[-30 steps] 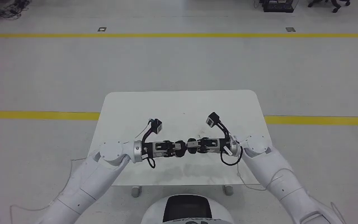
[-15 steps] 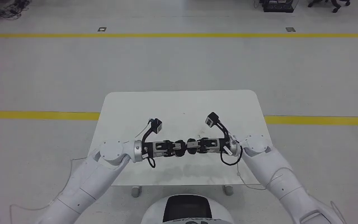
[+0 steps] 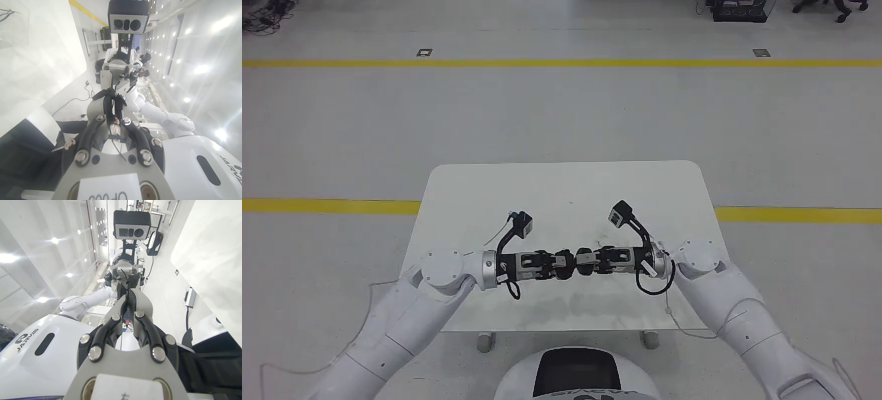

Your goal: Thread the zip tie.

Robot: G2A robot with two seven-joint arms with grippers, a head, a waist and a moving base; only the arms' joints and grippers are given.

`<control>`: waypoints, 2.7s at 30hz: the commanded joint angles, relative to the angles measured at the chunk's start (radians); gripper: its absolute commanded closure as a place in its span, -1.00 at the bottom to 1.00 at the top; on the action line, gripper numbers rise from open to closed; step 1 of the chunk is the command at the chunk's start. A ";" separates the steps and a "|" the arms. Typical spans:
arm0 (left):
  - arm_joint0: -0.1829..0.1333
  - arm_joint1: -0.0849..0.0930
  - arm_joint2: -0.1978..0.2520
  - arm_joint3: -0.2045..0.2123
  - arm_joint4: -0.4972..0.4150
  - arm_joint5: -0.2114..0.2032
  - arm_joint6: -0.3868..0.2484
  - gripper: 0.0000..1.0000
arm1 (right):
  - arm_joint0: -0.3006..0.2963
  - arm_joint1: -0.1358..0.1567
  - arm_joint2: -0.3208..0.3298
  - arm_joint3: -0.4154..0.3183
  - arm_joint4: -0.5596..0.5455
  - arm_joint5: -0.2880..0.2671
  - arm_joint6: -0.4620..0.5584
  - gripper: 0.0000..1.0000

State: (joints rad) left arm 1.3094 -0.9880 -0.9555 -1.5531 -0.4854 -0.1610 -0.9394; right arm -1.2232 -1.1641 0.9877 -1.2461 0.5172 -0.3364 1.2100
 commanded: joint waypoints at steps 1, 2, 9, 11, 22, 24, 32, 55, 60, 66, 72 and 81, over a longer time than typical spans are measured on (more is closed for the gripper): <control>-0.001 0.000 0.001 0.001 -0.001 -0.002 -0.001 1.00 | 0.000 0.000 -0.001 0.001 0.002 0.001 0.000 1.00; -0.001 0.000 0.001 0.001 -0.001 -0.003 -0.001 1.00 | 0.000 0.000 -0.001 0.001 0.002 0.002 0.000 1.00; 0.004 0.003 -0.003 0.004 -0.003 -0.014 0.000 1.00 | -0.001 0.002 0.005 0.003 0.012 0.007 -0.002 -1.00; 0.006 0.004 -0.005 0.005 -0.004 -0.017 0.000 1.00 | -0.002 0.004 0.011 0.002 0.012 0.006 -0.004 -1.00; 0.016 0.011 -0.029 0.015 -0.007 -0.052 0.013 1.00 | -0.021 0.017 0.054 -0.025 0.008 0.013 -0.014 -1.00; 0.016 0.011 -0.029 0.015 -0.007 -0.052 0.013 1.00 | -0.021 0.017 0.054 -0.025 0.008 0.013 -0.014 -1.00; 0.019 0.017 -0.064 0.032 0.014 -0.063 0.068 1.00 | -0.021 0.017 0.054 -0.025 0.008 0.013 -0.014 -1.00; 0.143 0.073 -0.287 -0.014 0.013 -0.086 0.039 1.00 | -0.020 0.017 0.054 -0.025 0.003 0.015 -0.021 -1.00; 0.143 0.073 -0.287 -0.014 0.013 -0.086 0.039 1.00 | 0.055 0.029 0.067 0.013 -0.122 0.094 0.002 -1.00; 0.143 0.073 -0.287 -0.014 0.013 -0.086 0.039 1.00 | 0.175 0.032 0.013 0.080 -0.353 0.102 0.068 -1.00; 0.143 0.073 -0.287 -0.014 0.013 -0.086 0.039 1.00 | 0.274 0.016 -0.111 0.113 -0.616 0.070 0.111 -1.00; 0.143 0.073 -0.287 -0.014 0.013 -0.086 0.039 1.00 | 0.274 0.016 -0.111 0.113 -0.616 0.070 0.111 -1.00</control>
State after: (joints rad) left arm 1.4519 -0.9145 -1.2430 -1.5669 -0.4720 -0.2472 -0.9005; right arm -0.9491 -1.1485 0.8765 -1.1334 -0.0985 -0.2664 1.3208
